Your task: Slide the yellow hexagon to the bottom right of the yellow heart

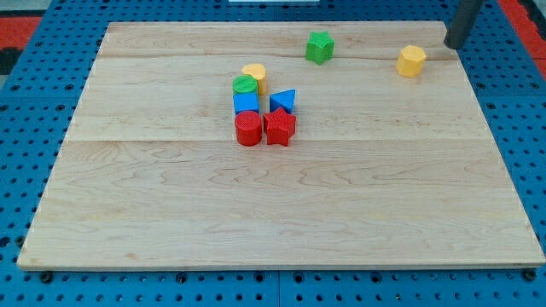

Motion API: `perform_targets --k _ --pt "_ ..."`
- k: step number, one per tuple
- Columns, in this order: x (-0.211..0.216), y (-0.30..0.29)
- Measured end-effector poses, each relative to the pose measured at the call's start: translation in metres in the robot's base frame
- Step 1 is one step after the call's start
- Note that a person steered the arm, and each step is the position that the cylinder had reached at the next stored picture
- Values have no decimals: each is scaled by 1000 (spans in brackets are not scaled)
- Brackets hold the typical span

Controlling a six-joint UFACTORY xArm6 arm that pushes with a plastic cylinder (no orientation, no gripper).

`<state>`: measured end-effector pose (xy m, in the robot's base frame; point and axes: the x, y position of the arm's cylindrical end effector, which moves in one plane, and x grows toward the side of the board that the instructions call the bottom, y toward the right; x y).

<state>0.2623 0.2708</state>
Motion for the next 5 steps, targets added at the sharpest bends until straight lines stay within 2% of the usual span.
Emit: perform_targets --k 1,2,3,4,5 --pt "10 -68" --pt "34 -109" --pt "26 -52" --pt "53 -10" --pt "62 -64"
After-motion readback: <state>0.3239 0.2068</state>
